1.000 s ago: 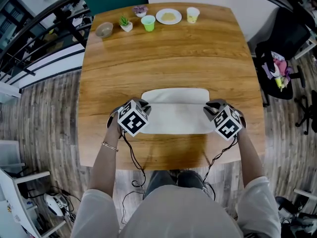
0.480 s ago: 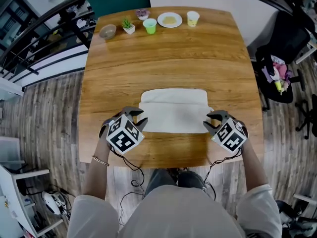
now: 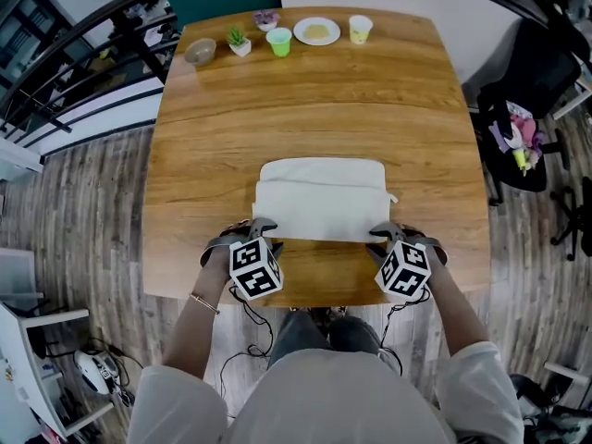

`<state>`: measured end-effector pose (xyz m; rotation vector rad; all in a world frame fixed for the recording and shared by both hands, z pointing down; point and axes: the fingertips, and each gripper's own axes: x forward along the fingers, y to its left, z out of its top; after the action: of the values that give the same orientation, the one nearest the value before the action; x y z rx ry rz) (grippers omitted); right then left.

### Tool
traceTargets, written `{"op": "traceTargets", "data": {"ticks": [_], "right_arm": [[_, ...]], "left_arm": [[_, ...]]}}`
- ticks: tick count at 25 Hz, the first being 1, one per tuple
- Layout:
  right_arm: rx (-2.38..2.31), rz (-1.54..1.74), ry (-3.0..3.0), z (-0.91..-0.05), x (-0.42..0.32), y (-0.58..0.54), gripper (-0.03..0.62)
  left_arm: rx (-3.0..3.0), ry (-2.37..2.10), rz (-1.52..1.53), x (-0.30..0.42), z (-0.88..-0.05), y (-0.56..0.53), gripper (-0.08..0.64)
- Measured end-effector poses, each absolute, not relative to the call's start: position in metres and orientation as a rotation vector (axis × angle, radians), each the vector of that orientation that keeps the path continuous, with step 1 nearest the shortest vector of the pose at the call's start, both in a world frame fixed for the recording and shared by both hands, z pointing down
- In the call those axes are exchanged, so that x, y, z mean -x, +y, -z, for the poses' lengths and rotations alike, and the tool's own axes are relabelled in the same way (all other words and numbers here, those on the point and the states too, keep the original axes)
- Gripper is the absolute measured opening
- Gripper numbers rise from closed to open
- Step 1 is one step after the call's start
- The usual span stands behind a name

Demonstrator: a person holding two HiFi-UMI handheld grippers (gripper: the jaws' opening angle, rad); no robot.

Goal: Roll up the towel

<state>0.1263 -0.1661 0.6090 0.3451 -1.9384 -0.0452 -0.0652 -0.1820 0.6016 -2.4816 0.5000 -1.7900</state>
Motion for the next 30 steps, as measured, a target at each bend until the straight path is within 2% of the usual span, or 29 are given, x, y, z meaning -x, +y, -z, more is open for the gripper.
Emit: {"op": "traceTargets", "data": {"ticks": [3, 6, 11, 20, 25, 30], "right_arm": [[-0.36, 0.07, -1.931, -0.613, -0.125, -0.171, 0.11], [-0.379, 0.086, -1.923, -0.614, -0.125, -0.174, 0.075], [-0.37, 0.038, -1.938, -0.61, -0.127, -0.166, 0.032], [-0.244, -0.095, -2.037, -0.545, -0.129, -0.124, 0.028], [-0.285, -0.036, -2.05, -0.506, -0.128, -0.157, 0.028], [-0.355, -0.032, -2.019, -0.508, -0.128, -0.218, 0.028]], "left_arm": [[2.444, 0.505, 1.809, 0.066, -0.609, -0.188, 0.165], [2.414, 0.548, 1.798, 0.067, -0.611, -0.193, 0.098], [2.46, 0.587, 1.797, 0.066, -0.606, -0.181, 0.048], [2.625, 0.457, 1.831, 0.067, -0.55, -0.126, 0.045], [2.621, 0.531, 1.762, 0.071, -0.516, -0.156, 0.046], [2.679, 0.625, 1.73, 0.071, -0.516, -0.217, 0.046]]}}
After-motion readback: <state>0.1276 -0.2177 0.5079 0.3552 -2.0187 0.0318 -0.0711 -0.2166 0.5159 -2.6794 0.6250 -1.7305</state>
